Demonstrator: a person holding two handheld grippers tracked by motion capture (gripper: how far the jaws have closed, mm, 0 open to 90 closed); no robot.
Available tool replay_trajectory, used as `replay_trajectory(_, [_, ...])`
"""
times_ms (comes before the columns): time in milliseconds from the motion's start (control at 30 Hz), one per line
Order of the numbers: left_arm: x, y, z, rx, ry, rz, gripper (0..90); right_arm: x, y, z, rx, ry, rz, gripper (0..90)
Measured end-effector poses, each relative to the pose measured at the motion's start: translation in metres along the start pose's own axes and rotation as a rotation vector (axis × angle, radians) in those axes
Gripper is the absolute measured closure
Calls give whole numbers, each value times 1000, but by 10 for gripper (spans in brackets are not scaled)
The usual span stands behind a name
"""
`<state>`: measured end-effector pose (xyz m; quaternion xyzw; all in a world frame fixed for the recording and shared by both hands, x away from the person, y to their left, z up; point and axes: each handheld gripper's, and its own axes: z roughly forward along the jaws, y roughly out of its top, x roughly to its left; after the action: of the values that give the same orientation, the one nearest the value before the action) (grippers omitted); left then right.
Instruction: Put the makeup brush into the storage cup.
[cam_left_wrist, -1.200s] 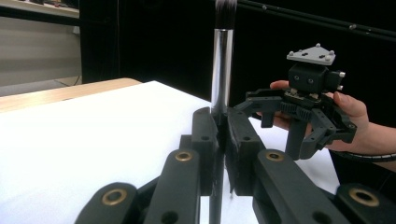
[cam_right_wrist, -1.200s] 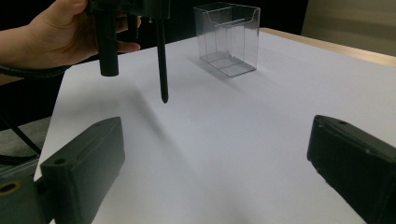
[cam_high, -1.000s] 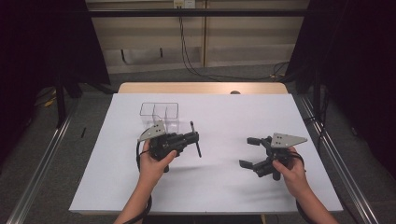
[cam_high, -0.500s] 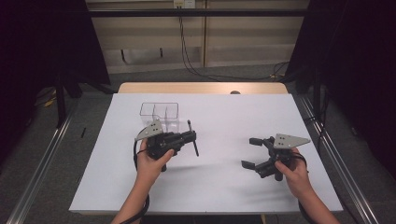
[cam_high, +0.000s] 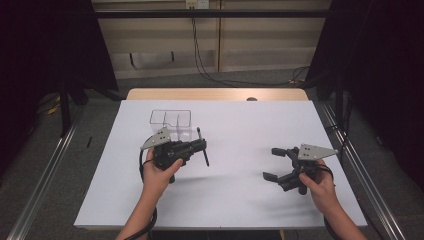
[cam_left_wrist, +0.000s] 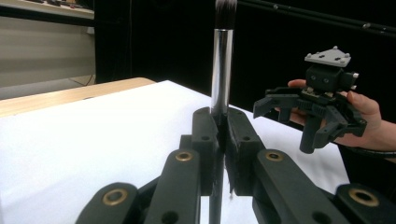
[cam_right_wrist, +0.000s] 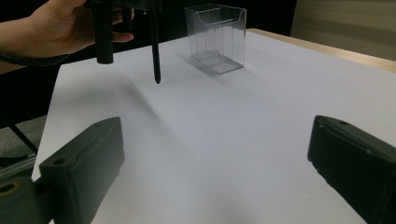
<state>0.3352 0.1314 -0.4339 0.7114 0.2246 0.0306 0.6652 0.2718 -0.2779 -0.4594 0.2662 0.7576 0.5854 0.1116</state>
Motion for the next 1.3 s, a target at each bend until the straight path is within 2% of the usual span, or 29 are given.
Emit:
replay_trajectory(800, [7,2,-8,17,31,5,834,-2,-6,-15,1,-21,0,36])
replay_trajectory(1300, [14,7,-15,21,60,7,834,-3,-12,-20,-22,-31,15,36])
